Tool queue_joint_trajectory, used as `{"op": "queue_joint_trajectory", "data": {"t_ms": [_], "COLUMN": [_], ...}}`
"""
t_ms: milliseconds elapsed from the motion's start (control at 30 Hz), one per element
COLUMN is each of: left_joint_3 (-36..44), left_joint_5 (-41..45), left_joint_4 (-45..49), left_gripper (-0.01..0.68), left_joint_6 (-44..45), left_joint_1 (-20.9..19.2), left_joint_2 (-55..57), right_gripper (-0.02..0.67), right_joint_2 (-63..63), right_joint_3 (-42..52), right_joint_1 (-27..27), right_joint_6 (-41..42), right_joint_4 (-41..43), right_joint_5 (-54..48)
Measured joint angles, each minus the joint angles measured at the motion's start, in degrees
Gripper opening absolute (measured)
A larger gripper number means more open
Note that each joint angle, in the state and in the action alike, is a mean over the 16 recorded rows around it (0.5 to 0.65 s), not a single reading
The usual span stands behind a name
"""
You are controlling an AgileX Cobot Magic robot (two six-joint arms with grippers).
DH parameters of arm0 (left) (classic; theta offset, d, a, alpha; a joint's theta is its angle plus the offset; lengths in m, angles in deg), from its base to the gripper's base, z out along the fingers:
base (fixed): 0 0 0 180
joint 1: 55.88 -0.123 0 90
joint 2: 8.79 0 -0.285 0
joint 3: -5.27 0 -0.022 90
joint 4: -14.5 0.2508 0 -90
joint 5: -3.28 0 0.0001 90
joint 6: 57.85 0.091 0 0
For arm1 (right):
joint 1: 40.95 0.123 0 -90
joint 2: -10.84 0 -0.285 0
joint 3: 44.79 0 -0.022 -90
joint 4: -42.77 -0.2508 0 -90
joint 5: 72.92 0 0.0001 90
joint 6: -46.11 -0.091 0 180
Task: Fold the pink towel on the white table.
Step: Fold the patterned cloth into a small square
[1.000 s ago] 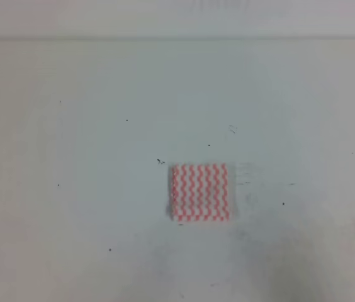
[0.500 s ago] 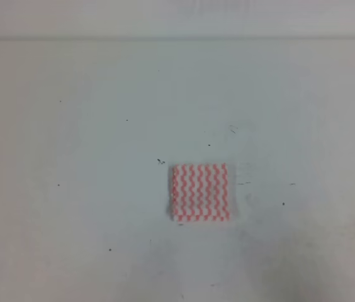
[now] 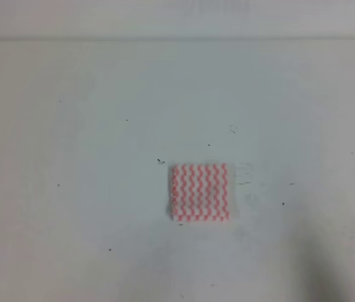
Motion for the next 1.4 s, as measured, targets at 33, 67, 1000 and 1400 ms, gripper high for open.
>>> {"op": "queue_joint_trajectory", "data": {"t_ms": [33,67,1000,1400], "left_joint_3": [0.0,0.0,0.4,0.1], "left_joint_5": [0.0,-0.1,-0.5,-0.5], "left_joint_4": [0.0,0.0,0.3,0.0], "left_gripper": [-0.005,-0.005,-0.004,-0.004], "left_joint_6": [0.0,0.0,0.0,0.0], "left_joint_1": [0.0,0.0,0.0,0.0], "left_joint_2": [0.0,0.0,0.4,0.3], "right_gripper": [-0.022,-0.022,-0.021,-0.022], "right_joint_2": [-1.4,-2.8,-10.8,-10.8], "right_joint_3": [0.6,1.2,4.5,4.6], "right_joint_1": [-1.3,-2.5,-6.0,-6.0], "right_joint_6": [0.0,0.0,0.0,0.0], "right_joint_4": [0.2,0.3,2.4,2.4], "right_joint_5": [-0.4,-1.0,-11.8,-11.8]}}
